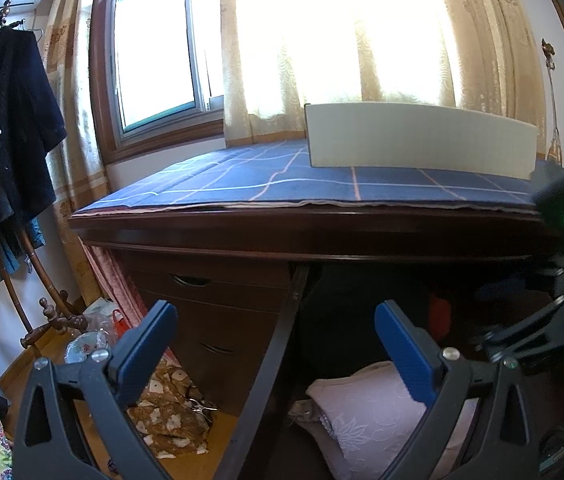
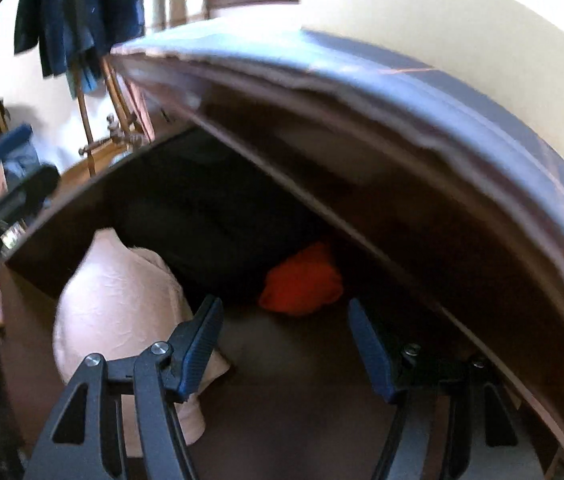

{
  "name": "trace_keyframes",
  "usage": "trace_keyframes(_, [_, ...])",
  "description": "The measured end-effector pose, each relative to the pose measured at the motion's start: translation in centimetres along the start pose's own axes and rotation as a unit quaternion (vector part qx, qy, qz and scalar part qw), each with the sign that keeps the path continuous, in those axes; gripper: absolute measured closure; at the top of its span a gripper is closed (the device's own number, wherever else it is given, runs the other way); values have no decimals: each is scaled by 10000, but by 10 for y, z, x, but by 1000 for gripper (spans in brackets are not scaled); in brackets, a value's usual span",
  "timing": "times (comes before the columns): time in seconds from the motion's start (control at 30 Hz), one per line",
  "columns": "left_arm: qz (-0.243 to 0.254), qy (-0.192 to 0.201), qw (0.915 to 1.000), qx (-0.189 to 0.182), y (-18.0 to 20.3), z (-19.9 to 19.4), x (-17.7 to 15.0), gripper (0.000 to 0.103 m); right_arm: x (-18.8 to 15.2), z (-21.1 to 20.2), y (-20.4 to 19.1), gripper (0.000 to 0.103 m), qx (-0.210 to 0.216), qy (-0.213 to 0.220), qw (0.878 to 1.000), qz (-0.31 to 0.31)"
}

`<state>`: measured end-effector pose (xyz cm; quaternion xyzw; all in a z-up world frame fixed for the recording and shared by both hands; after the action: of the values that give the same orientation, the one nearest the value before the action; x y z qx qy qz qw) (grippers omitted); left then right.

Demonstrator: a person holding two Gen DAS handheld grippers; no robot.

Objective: Take underwear out of drawer
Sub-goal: 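Lower the right tool into the drawer over the red sock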

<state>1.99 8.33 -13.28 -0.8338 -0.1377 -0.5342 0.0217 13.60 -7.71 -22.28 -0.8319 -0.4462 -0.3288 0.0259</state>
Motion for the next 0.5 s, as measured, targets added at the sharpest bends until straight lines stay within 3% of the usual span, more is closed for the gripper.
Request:
trace_keyframes(0.23, [19, 25, 10000, -30, 0, 0, 0, 2, 12, 16, -19, 39, -580, -60, 9954, -760])
trace_keyframes(0.47, [13, 40, 10000, -28, 0, -2, 0, 2, 11, 21, -25, 39, -801, 43, 9920, -975])
trace_keyframes(0.5, [18, 37, 10000, -30, 0, -2, 0, 2, 11, 22, -25, 46, -751, 44, 9924, -976])
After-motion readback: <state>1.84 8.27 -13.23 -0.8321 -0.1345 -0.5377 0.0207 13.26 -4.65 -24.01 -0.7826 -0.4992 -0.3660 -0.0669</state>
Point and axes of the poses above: each gripper's, at about its wrist camera, not at the fingertips, and z roughly the way its jaws point, y to its right, x to its top, the point moved 2 cm from there along z, roughly the way its jaws point, and after that the axes turned 13 degrees about -z, right-handed, at the moved point
